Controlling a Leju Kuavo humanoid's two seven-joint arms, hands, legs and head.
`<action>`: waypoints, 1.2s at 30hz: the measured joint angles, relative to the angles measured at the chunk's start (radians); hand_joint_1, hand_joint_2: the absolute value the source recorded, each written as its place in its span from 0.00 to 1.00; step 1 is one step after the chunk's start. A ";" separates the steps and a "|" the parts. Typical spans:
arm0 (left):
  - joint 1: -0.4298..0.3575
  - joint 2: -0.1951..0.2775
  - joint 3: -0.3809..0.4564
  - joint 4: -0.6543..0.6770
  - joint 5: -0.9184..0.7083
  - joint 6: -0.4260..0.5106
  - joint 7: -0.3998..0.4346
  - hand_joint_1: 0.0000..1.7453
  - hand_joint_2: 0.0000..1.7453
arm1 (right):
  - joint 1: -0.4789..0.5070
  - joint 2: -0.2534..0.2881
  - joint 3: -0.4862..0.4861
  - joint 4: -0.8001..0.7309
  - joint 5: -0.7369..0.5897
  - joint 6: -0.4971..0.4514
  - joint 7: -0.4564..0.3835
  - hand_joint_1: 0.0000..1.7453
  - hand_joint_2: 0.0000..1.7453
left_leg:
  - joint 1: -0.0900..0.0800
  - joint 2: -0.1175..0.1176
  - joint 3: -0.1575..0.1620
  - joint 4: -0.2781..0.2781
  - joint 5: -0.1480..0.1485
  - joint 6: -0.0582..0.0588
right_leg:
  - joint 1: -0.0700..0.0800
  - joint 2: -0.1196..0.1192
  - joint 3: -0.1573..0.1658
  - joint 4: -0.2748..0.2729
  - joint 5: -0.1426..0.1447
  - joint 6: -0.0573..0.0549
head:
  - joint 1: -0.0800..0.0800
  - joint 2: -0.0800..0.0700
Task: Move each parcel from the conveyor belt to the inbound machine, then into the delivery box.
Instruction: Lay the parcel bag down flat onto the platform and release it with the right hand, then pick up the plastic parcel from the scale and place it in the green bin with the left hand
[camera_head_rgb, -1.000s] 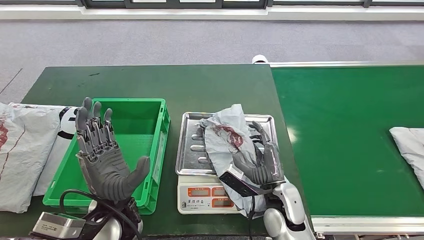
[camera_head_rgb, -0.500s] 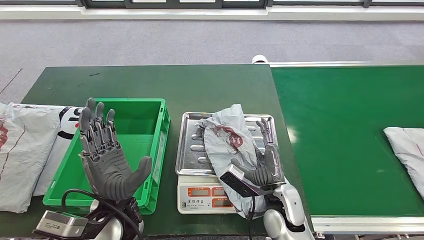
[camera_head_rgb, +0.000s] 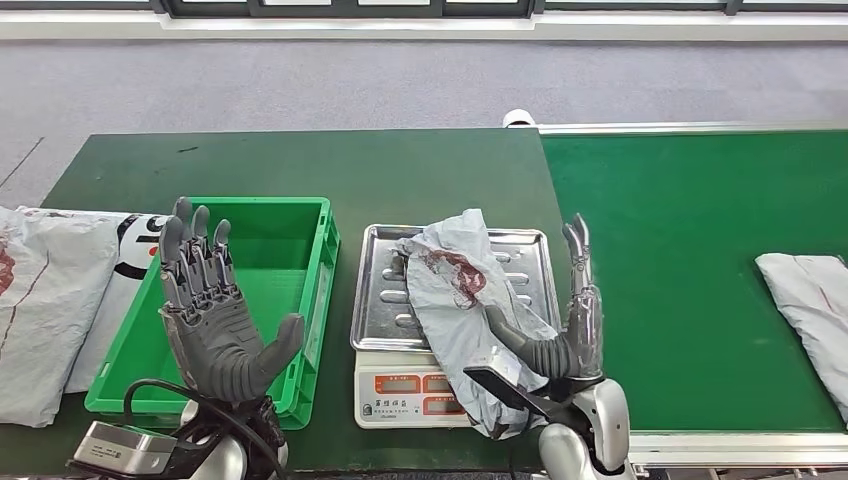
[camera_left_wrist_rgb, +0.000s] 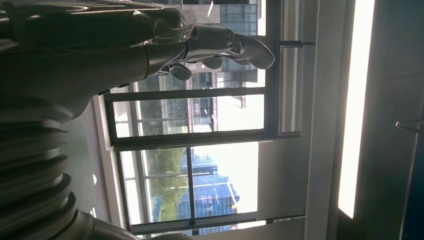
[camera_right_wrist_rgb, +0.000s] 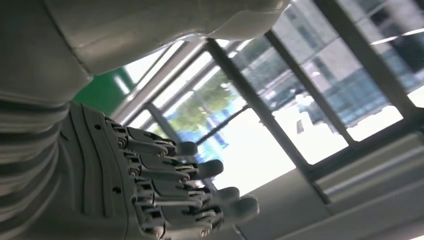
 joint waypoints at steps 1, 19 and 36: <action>0.000 -0.001 0.000 0.000 0.000 0.000 0.000 0.00 1.00 | 0.013 0.010 -0.011 -0.032 -0.022 -0.002 -0.063 0.00 1.00 | 0.000 0.000 0.000 0.000 0.000 0.000 | 0.000 0.000 0.000 0.000 0.000 0.000 | 0.000 0.000; -0.006 -0.013 0.000 0.050 -0.001 -0.028 0.007 0.00 1.00 | 0.083 0.159 -0.119 -0.291 -0.170 -0.005 -0.387 0.00 1.00 | 0.000 0.001 0.001 0.000 0.001 0.000 | 0.000 0.000 0.000 0.000 0.001 -0.001 | 0.000 0.000; -0.136 -0.093 -0.088 0.316 -0.132 -0.156 0.192 0.00 1.00 | 0.084 0.159 -0.044 -0.439 -0.159 -0.003 -0.395 0.00 1.00 | 0.000 0.001 0.001 0.000 0.001 0.000 | 0.000 0.000 0.001 0.000 0.002 -0.001 | 0.000 0.000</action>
